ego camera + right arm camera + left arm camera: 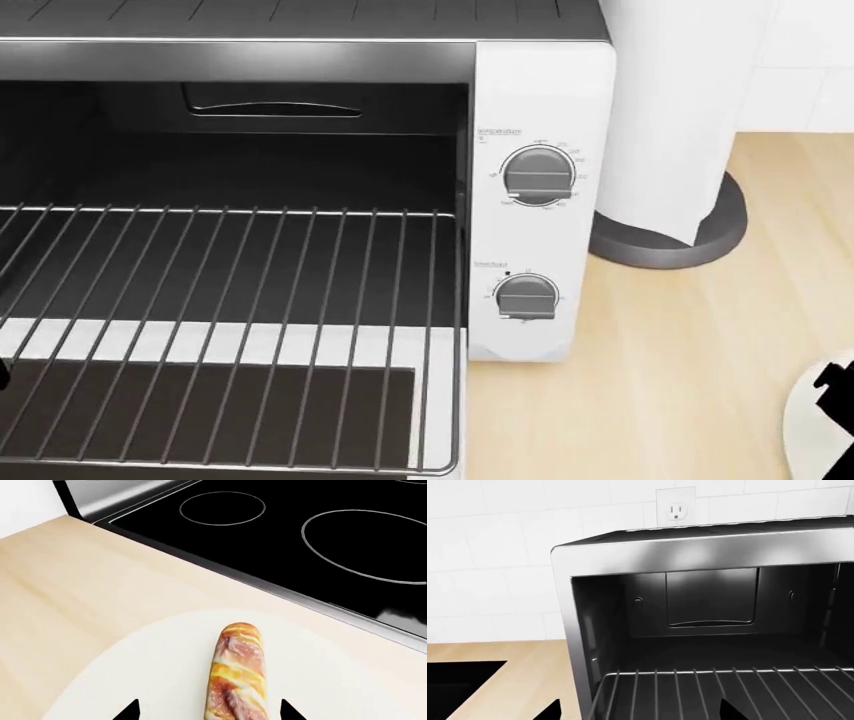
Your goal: Place the baguette on the rack of the toaster oven.
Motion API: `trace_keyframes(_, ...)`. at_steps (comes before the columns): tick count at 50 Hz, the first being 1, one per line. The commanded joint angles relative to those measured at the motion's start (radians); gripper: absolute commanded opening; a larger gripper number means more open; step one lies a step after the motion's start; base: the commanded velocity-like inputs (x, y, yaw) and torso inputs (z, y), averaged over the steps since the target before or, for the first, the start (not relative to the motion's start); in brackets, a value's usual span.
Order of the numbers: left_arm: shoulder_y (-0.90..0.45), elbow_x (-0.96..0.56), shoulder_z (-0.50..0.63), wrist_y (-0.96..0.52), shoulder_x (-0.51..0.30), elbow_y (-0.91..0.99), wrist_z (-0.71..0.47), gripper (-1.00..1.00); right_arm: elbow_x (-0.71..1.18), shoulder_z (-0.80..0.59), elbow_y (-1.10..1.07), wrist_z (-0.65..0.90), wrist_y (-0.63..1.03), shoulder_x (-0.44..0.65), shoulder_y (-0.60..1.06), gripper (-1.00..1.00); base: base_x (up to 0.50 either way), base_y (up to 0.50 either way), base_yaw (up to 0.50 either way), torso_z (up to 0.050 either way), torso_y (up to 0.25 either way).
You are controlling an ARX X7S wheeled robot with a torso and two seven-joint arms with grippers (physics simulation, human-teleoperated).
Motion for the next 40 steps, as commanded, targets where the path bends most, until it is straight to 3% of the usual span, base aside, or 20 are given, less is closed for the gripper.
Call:
trace_keyframes(1,0.015,-0.01,0.007,0.008,-0.009,0.002,-0.011,1.0,0.001,0.023,0.024,-0.004,-0.033,0.003,-0.014,1.0,0.0,0.0,0.0,0.0,0.0)
trace_keyframes(30,-0.011,-0.046,0.019,0.009,-0.03,-0.004,-0.048,1.0,0.024,0.065,0.049,-0.026,-0.081,-0.017,-0.084,1.0,0.0,0.0,0.0,0.0,0.0)
trace_keyframes(31,-0.013,-0.048,0.019,0.009,-0.031,-0.004,-0.051,1.0,0.018,0.063,0.041,-0.021,-0.094,-0.019,-0.089,-1.0,0.0,0.0,0.0,0.0,0.0)
trace_keyframes(40,-0.003,-0.043,0.028,0.025,-0.035,-0.009,-0.05,1.0,0.014,0.045,-0.044,0.0,-0.058,-0.005,-0.092,-1.0,0.0,0.0,0.0,0.0,0.0)
